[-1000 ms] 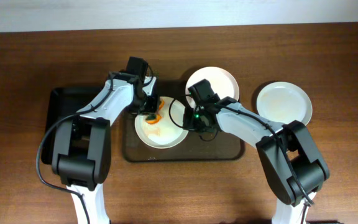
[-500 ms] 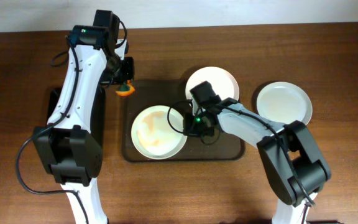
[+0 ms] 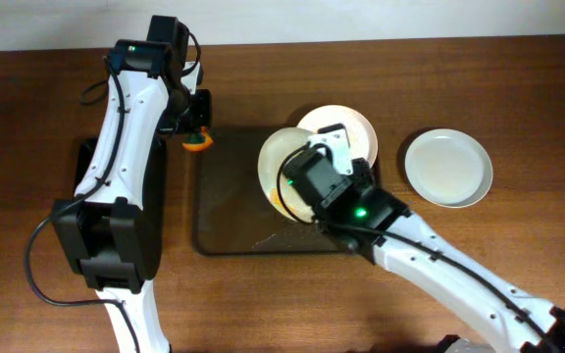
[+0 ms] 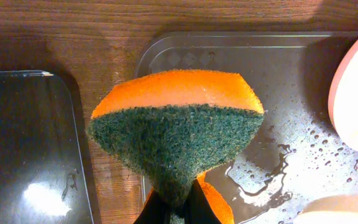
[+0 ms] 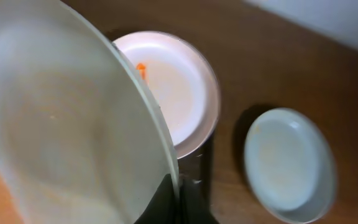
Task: Clean dirty plates on tray and stack at the side
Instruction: 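Carry the plate right and stack it on the first plate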
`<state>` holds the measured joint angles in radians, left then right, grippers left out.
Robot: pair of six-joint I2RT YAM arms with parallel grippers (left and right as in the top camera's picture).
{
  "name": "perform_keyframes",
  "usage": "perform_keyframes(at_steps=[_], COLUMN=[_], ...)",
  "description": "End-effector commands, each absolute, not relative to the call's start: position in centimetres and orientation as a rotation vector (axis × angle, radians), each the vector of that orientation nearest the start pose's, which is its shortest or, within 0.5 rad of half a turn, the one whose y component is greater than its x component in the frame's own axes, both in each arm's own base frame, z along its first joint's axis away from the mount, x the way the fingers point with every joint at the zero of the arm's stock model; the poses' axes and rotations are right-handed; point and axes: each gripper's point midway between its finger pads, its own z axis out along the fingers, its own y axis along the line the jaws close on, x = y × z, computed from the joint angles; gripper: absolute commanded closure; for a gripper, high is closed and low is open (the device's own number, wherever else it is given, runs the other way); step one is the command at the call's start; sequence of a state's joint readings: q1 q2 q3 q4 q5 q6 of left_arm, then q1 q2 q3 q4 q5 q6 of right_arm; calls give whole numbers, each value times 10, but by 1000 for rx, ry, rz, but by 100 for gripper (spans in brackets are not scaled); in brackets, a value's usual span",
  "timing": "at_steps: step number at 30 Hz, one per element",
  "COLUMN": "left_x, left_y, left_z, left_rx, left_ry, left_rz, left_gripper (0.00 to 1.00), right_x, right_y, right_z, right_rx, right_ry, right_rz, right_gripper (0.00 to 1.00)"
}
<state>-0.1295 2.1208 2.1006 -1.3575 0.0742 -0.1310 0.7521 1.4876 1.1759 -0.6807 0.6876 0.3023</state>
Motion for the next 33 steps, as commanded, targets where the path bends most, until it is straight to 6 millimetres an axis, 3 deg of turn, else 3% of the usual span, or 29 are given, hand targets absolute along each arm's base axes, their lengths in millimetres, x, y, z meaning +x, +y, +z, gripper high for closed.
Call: perform_keyframes(at_steps=[1,6,8,12,15,18,20,22,23,25,26,27,29,31,33], left_x=[448,448,450,451,452,451,452,451,449,444,444,444,444,446,446], left_y=[-73,-73,-73,-73,-73,-73,-73,-74,-74,-73,-73,-73,-73,-73,-73], left_z=[159,159,160,160,160,159,159,158,156,144,139,135,132,131,131], left_rx=[36,36,36,36,37,37,37,37,37,35,35,34,34,35,35], left_ry=[2934,2934,2929,2924,2919,2922,2921,2928,2934,2965,2974,2981,2982,2977,2977], left_rz=[-154,-154,-155,-155,-156,-155,-156,-161,-160,-156,-155,-154,-154,-154,-155], left_gripper=[100,100,100,100,100,100,100,100,100,100,100,100,100,100,100], right_x=[343,336,332,331,328,298,301,321,332,356,361,362,353,350,348], right_y=[164,191,189,200,221,236,231,197,168,70,34,-19,-97,-127,-145], right_z=[219,242,252,260,230,166,154,166,169,165,163,156,128,95,57], right_rx=[-355,-506,-486,-443,-422,-257,-186,-18,99,379,488,658,941,1048,1143], right_ry=[2051,1912,1866,1833,1965,2353,2509,2566,2578,2595,2577,2549,2526,2559,2601], right_rz=[-710,-804,-866,-814,-541,-95,118,304,336,373,364,325,190,163,160], right_gripper=[96,96,96,96,96,96,96,96,96,96,96,96,96,96,96])
